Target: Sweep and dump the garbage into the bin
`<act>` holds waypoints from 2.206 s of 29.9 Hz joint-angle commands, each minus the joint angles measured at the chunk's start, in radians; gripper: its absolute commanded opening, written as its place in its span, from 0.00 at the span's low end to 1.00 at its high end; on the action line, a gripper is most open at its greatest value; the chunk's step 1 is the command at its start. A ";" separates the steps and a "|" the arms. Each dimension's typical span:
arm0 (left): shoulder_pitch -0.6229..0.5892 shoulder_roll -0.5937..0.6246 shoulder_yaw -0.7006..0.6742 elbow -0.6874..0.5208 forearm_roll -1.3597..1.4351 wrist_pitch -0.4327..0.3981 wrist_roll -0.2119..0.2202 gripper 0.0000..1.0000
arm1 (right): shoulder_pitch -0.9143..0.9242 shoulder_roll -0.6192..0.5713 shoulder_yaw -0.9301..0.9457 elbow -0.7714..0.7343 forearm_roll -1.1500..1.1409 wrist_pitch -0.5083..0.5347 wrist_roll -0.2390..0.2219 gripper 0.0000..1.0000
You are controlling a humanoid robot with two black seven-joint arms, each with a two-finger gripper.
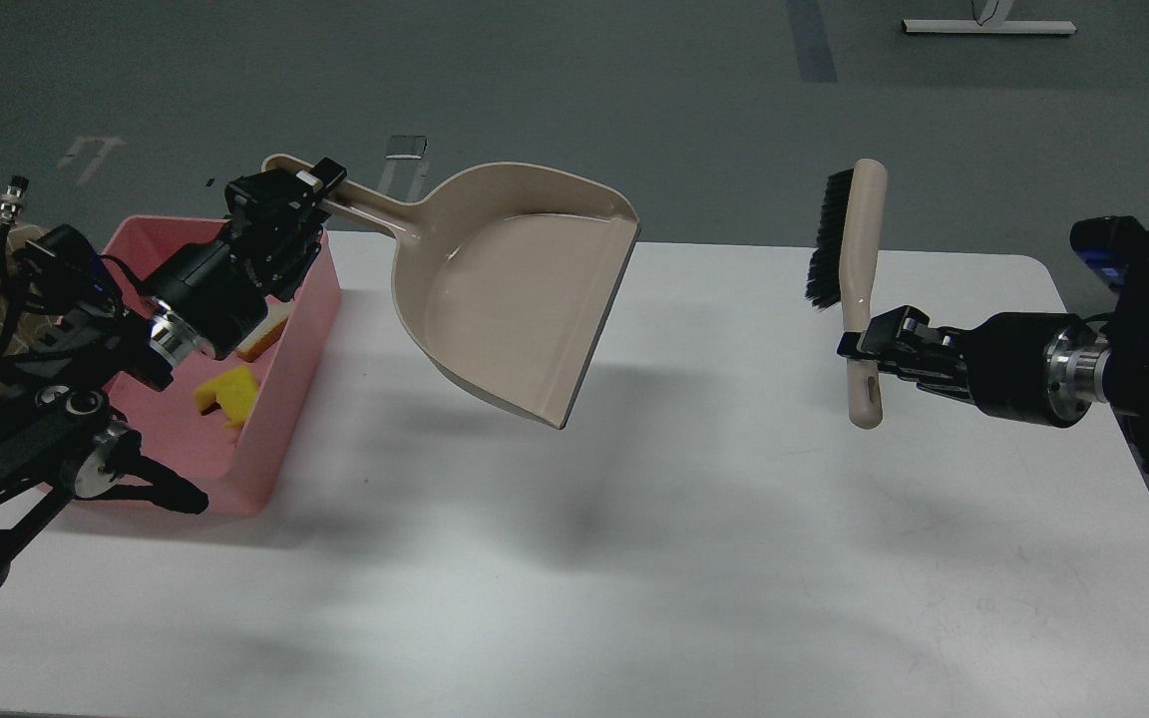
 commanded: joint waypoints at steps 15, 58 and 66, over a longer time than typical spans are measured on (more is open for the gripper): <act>-0.008 -0.153 0.168 0.067 0.144 0.122 0.025 0.00 | 0.004 0.003 0.001 0.005 0.002 0.000 0.000 0.08; -0.032 -0.287 0.255 0.251 0.166 0.252 0.021 0.00 | -0.015 -0.063 -0.089 0.002 0.000 0.000 -0.003 0.10; -0.029 -0.287 0.255 0.251 0.166 0.252 0.021 0.00 | -0.003 -0.072 -0.206 0.003 -0.008 0.000 -0.005 0.10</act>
